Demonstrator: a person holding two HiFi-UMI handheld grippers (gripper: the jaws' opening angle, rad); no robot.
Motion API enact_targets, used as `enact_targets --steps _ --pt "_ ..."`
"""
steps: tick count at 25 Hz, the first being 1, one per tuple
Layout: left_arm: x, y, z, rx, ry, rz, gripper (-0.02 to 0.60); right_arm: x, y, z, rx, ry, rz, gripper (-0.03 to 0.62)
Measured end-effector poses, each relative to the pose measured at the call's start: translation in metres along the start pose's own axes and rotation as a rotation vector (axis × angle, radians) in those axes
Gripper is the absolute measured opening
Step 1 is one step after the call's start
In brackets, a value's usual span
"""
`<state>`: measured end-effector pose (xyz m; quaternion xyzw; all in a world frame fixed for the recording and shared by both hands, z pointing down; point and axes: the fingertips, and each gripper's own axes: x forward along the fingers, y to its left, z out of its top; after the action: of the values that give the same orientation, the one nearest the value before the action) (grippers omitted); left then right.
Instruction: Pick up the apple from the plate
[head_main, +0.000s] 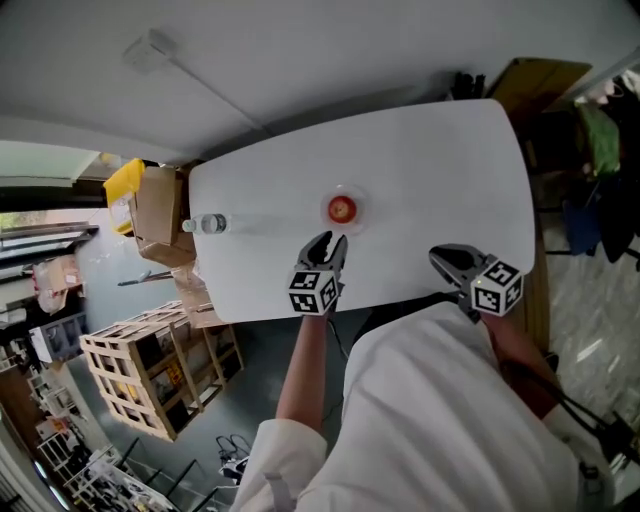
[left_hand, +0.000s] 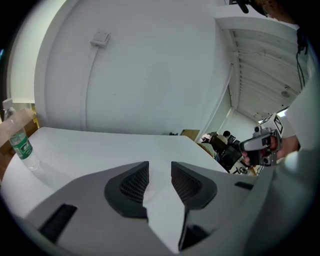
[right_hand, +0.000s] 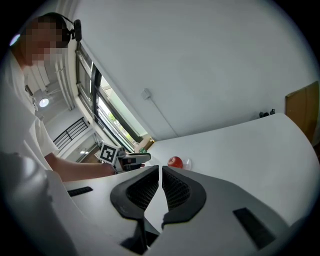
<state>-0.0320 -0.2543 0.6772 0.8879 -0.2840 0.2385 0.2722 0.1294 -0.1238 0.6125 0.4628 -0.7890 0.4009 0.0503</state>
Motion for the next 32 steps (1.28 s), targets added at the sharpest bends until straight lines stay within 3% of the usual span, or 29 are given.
enact_targets --steps 11,22,27,29,32 --pt "0.066 0.040 -0.029 -0.015 0.169 0.117 0.258 -0.004 -0.029 -0.012 0.076 0.030 0.011 0.044" --pt "0.103 0.064 -0.055 -0.062 0.287 0.233 0.374 -0.010 -0.054 -0.014 0.117 0.046 0.023 0.044" --pt "0.110 0.073 -0.065 -0.085 0.330 0.288 0.378 -0.015 -0.061 -0.016 0.126 0.056 0.030 0.044" --pt "0.111 0.075 -0.064 -0.098 0.324 0.298 0.336 -0.017 -0.065 -0.017 0.133 0.057 0.028 0.044" --pt "0.110 0.073 -0.062 -0.116 0.311 0.294 0.331 -0.020 -0.072 -0.017 0.139 0.056 0.028 0.044"
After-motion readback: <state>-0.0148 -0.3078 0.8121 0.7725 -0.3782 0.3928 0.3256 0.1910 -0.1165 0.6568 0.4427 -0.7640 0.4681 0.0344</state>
